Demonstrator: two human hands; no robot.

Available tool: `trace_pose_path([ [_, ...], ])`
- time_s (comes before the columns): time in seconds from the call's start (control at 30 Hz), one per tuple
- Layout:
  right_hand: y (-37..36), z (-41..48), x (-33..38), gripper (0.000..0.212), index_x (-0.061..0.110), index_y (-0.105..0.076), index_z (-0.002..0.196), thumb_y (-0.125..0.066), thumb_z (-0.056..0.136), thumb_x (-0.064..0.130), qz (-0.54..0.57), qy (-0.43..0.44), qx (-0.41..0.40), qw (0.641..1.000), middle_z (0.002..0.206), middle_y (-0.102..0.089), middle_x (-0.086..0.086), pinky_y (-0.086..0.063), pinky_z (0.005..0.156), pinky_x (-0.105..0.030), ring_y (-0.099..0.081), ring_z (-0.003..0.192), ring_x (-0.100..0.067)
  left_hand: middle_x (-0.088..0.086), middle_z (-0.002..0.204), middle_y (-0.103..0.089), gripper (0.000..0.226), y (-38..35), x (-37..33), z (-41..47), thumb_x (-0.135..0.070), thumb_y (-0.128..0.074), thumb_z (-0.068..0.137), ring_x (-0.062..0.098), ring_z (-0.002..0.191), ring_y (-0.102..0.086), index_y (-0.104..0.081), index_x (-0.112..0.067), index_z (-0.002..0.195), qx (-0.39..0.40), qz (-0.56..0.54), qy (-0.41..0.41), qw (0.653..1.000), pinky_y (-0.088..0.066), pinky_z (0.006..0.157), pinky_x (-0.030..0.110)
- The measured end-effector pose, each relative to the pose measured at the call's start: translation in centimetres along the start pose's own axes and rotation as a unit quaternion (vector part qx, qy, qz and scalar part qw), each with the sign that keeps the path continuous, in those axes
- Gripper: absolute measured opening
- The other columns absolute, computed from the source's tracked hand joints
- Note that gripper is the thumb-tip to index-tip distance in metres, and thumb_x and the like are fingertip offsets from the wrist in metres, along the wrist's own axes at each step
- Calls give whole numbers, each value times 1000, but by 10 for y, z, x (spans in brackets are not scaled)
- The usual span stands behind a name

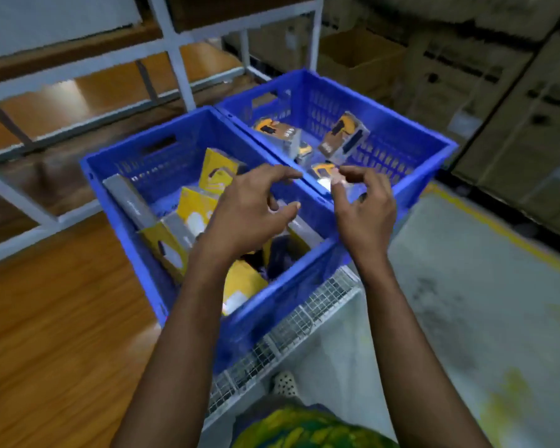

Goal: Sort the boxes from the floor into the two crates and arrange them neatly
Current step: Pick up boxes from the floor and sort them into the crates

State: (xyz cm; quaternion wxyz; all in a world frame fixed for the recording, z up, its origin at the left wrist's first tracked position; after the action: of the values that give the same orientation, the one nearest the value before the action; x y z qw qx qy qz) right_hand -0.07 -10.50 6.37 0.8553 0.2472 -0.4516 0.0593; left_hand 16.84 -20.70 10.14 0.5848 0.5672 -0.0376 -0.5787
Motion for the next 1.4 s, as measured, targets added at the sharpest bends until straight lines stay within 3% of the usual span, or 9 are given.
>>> trace_pose_path([
  [0.17, 108, -52, -58, 19, 20, -74, 105, -72, 87, 23, -63, -57, -70, 994, 101, -71, 3, -47, 90, -30, -63, 100, -13, -10, 105, -73, 40, -82, -67, -15, -27, -74, 81, 7, 67, -67, -69, -26, 120, 48, -89, -42, 994, -55, 76, 25],
  [0.3, 218, -132, -104, 19, 25, -73, 106, -74, 87, 24, -109, -159, -123, 974, 103, -67, 4, -44, 80, -26, -61, 90, -10, -11, 100, -72, 36, -172, -133, -52, -29, -71, 81, 7, 65, -65, -70, -29, 117, 150, -147, -73, 975, -57, 72, 29],
  [0.5, 391, -312, -147, 20, 27, -74, 105, -76, 86, 24, -181, -330, -251, 892, 105, -67, 5, -39, 84, -19, -63, 100, -10, -17, 92, -72, 30, -316, -257, -177, -19, -74, 86, 4, 64, -64, -71, -32, 112, 337, -203, -149, 907, -52, 68, 22],
  [0.7, 509, -523, -156, 20, 31, -73, 104, -76, 85, 25, -203, -480, -393, 758, 107, -65, 4, -46, 89, -29, -64, 101, -11, 2, 89, -72, 20, -431, -385, -357, -14, -71, 92, 18, 65, -68, -71, -28, 107, 562, -260, -171, 766, -51, 54, 29],
  [0.9, 556, -683, -166, 18, 25, -72, 103, -74, 86, 20, -155, -569, -503, 632, 106, -68, -1, -49, 92, -33, -63, 100, -12, 10, 87, -72, 15, -494, -465, -511, -17, -68, 94, 20, 65, -71, -73, -18, 108, 695, -205, -232, 648, -52, 53, 34],
  [1.03, 580, -761, -170, 19, 19, -73, 105, -75, 87, 19, -126, -606, -554, 557, 108, -68, -2, -37, 79, -20, -59, 98, -8, 9, 87, -73, 14, -537, -501, -586, -18, -69, 94, 23, 67, -72, -73, -17, 107, 748, -155, -274, 585, -52, 53, 32],
  [1.17, 618, -839, -177, 20, 18, -73, 106, -77, 86, 19, -93, -620, -611, 483, 100, -71, -6, -49, 84, -34, -66, 94, -22, 10, 87, -74, 14, -580, -540, -647, -17, -69, 94, 19, 63, -70, -73, -13, 107, 780, -116, -309, 532, -50, 52, 31],
  [1.27, 639, -894, -166, 12, 32, -70, 95, -74, 84, 27, -46, -620, -678, 393, 91, -74, -1, -56, 76, -41, -71, 78, -25, 8, 84, -74, 12, -612, -570, -688, -21, -70, 93, 18, 62, -70, -73, -17, 103, 794, -74, -342, 497, -50, 49, 28],
  [1.4, 646, -940, -145, 5, 25, -70, 93, -71, 89, 23, 16, -579, -770, 267, 88, -75, -9, -48, 56, -28, -69, 66, -21, 5, 77, -74, 5, -657, -589, -752, -22, -73, 90, 16, 57, -68, -73, -23, 95, 812, -24, -363, 456, -48, 53, 27],
])
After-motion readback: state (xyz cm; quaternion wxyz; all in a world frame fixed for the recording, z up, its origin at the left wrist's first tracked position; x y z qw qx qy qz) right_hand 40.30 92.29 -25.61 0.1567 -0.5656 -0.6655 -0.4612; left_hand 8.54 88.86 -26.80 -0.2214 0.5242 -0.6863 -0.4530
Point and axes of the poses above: each hand's wrist, its own z-axis towards the middle knuckle, its own y-axis out of the back of the hand, x = y × z, the point moved 8 cm from there along z, towards the middle knuckle
